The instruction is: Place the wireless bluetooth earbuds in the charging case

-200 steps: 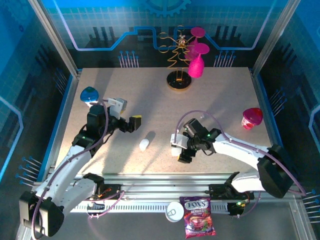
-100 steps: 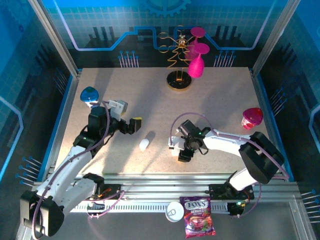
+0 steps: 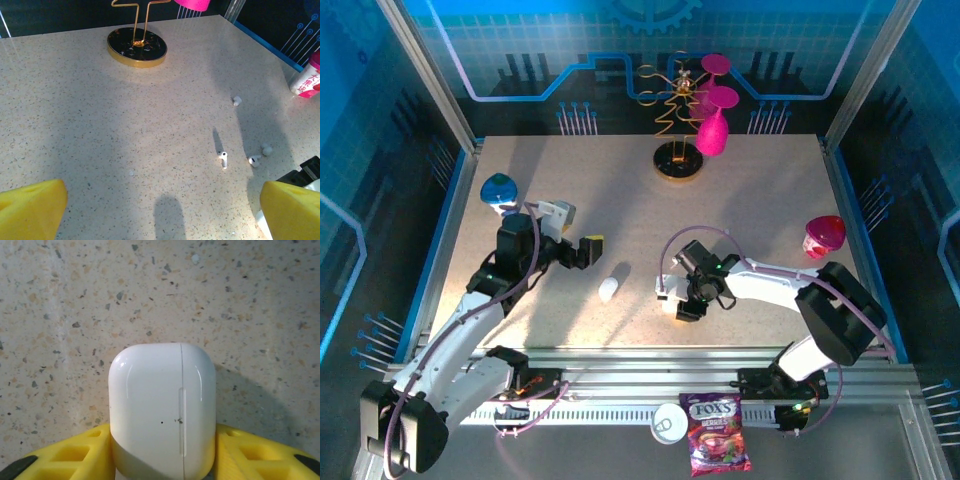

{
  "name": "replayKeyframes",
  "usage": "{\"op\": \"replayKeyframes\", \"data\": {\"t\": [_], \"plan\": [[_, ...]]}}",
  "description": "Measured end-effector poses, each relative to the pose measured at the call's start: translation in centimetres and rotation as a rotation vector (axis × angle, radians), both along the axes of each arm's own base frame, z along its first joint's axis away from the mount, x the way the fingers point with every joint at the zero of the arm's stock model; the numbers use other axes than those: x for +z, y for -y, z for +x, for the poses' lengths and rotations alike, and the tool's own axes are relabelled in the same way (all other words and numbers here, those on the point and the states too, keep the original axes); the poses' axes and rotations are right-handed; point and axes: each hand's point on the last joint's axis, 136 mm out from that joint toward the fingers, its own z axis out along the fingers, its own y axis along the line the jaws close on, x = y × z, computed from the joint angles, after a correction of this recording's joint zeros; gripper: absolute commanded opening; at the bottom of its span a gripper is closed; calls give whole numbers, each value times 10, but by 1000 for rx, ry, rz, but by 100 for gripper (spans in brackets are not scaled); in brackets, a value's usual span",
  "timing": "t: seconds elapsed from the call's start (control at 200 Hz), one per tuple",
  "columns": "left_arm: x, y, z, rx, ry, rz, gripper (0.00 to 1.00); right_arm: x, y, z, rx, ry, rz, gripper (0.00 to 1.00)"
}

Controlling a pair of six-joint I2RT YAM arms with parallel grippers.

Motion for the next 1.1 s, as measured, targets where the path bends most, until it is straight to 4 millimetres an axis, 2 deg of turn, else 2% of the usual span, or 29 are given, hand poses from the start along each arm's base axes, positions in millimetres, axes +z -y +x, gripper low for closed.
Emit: {"op": "replayKeyframes", "data": {"t": [0.095,0.31,0.4,0.455,0.58,0.685,0.8,0.906,1.101], "plan": [[-2,1,0,-4,-6,1,99,11,-1,4,-6,38,18,40],[-10,16,-2,-40,-66,-30,99,41,0,17,-31,151,59,40],[-9,31,-2,-75,-113,-77,99,61,1,30,-56,240,87,39],[-7,42,-2,-100,-151,-116,99,78,0,39,-73,314,115,34],[-6,65,0,-125,-268,-221,98,115,-2,56,-106,460,182,34],[-8,85,-1,-142,-388,-304,95,135,-2,65,-124,541,213,34],[-9,109,-10,-204,-474,-371,83,146,-3,69,-131,581,237,34],[1,132,-20,-295,-498,-441,74,152,-6,69,-126,583,260,34],[14,158,-29,-408,-498,-508,62,164,-13,64,-111,575,326,33]]}}
